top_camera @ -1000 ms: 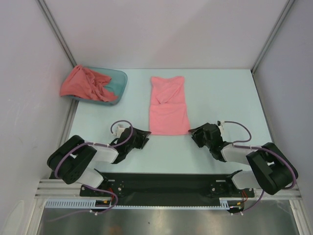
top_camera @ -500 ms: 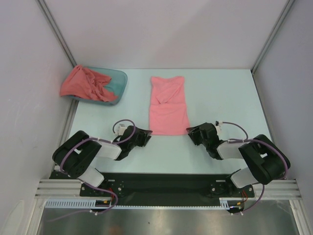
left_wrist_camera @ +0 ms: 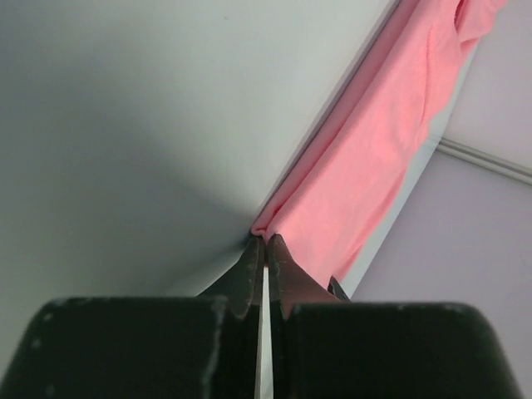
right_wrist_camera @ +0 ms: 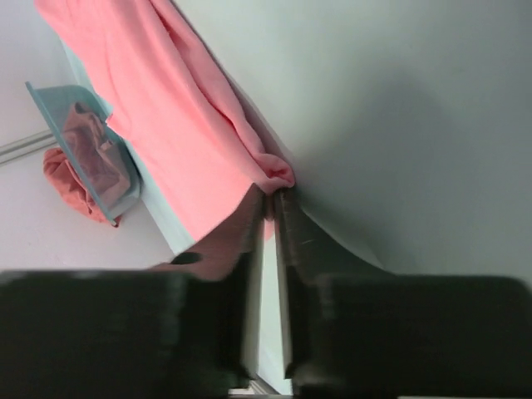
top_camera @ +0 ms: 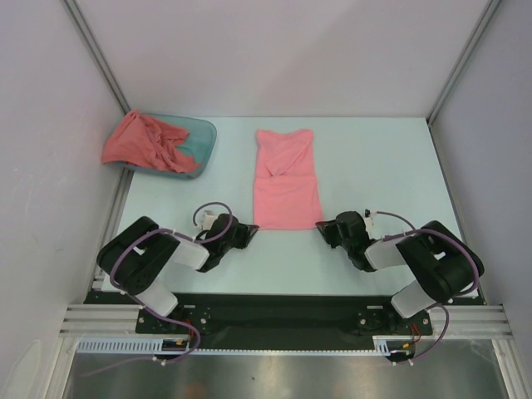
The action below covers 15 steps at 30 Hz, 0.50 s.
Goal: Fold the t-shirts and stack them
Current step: Fold the tshirt
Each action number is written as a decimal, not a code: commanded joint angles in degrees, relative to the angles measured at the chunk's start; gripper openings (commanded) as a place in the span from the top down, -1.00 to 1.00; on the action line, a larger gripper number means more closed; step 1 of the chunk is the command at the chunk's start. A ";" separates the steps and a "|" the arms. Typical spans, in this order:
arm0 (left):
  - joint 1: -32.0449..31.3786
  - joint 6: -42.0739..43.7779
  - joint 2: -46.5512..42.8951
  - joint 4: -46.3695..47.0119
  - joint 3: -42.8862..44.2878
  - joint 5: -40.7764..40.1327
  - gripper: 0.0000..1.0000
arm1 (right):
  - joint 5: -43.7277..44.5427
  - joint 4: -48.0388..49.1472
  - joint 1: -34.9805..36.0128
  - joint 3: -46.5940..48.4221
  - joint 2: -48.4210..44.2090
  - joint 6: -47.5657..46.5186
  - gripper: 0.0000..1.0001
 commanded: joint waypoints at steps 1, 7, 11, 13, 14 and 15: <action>0.43 3.42 2.47 1.31 -1.72 -1.13 0.99 | 1.81 -8.22 0.53 -2.92 3.22 -1.37 0.83; 0.26 5.45 1.95 6.25 -4.53 1.51 0.99 | 2.16 -11.37 0.53 -3.62 0.33 -4.70 1.00; -0.97 5.45 -1.56 7.13 -8.04 1.87 0.99 | 2.60 -15.41 1.14 -6.43 -7.55 -6.46 1.00; -2.55 5.28 -3.67 7.13 -10.41 1.69 0.99 | 3.57 -18.13 2.37 -8.71 -11.43 -6.03 1.00; -3.25 4.84 -5.68 7.13 -11.30 1.52 0.99 | 3.83 -21.45 3.51 -9.59 -16.33 -5.59 1.00; -5.00 4.23 -7.01 7.13 -12.26 1.34 0.99 | 4.62 -23.31 4.47 -10.73 -18.72 -4.81 1.00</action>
